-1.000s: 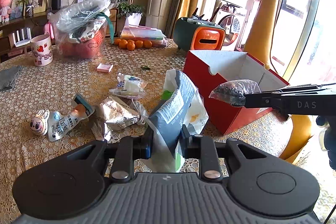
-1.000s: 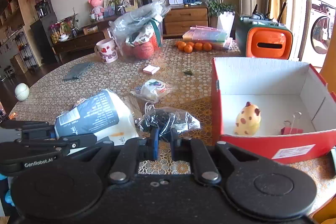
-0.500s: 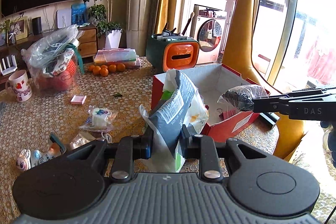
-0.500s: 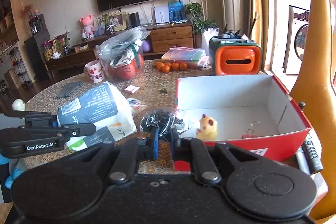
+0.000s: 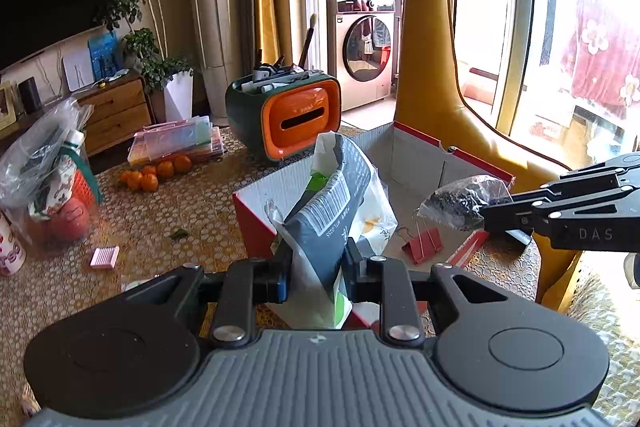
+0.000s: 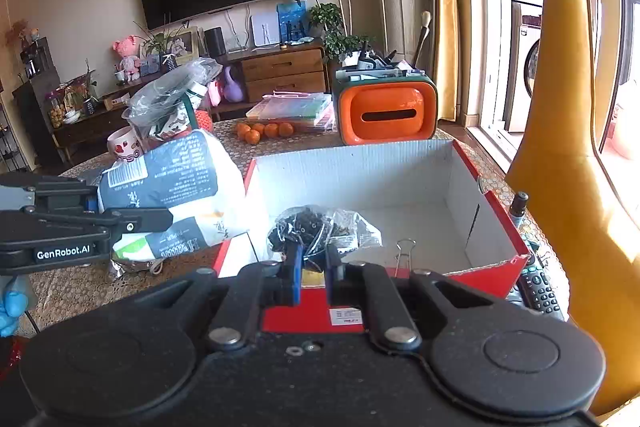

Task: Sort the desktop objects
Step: 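Lift both bags and carry them over the red box, then release the clear bag into the box with the right tool while the left tool drops the snack bag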

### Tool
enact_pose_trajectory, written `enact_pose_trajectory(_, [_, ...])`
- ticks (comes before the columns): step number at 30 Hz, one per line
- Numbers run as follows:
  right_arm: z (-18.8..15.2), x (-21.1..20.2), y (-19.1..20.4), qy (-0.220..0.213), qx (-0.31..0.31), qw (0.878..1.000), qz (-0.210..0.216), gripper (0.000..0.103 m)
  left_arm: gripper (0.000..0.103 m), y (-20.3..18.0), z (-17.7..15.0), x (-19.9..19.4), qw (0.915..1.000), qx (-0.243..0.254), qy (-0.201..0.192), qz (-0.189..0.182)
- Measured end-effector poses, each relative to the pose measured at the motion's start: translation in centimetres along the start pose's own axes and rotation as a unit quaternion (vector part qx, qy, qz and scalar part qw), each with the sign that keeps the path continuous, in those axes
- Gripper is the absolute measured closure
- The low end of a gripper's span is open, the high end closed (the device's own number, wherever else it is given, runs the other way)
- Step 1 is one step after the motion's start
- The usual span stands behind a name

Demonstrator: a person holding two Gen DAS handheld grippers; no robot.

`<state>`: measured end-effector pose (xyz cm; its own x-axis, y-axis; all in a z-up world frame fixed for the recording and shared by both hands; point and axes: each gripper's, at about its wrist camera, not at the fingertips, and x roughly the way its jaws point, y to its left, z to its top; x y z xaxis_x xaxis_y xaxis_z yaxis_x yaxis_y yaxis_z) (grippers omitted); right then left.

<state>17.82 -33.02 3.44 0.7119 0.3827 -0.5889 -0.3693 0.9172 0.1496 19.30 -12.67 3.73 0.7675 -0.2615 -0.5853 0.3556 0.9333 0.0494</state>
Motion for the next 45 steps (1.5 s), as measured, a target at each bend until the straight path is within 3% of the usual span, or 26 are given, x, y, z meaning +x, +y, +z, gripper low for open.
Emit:
enact_pose_trajectory(11, [0.2, 3.3, -2.6, 0.026, 0.003, 1.000, -0.002, 0.093, 0.079, -1.3, 3.6, 8.2, 0.9970, 0.048, 0.050, -0.034])
enact_pose_trajectory(25, [-0.3, 8.8, -3.3, 0.089, -0.008, 0.996, 0.005, 0.092, 0.079, -1.5, 4.0, 17.1, 0.9892, 0.065, 0.125, -0.040])
enact_pose_trajectory(35, [-0.1, 10.9, -3.2, 0.127, -0.019, 0.992, 0.011, 0.092, 0.079, -1.1, 3.3, 20.3, 0.9812, 0.060, 0.177, -0.050])
enact_pose_trajectory(45, [0.2, 12.2, -2.4, 0.146, -0.026, 0.989, 0.006, 0.088, 0.078, -0.7, 3.7, 21.0, 0.9774, 0.035, 0.201, -0.056])
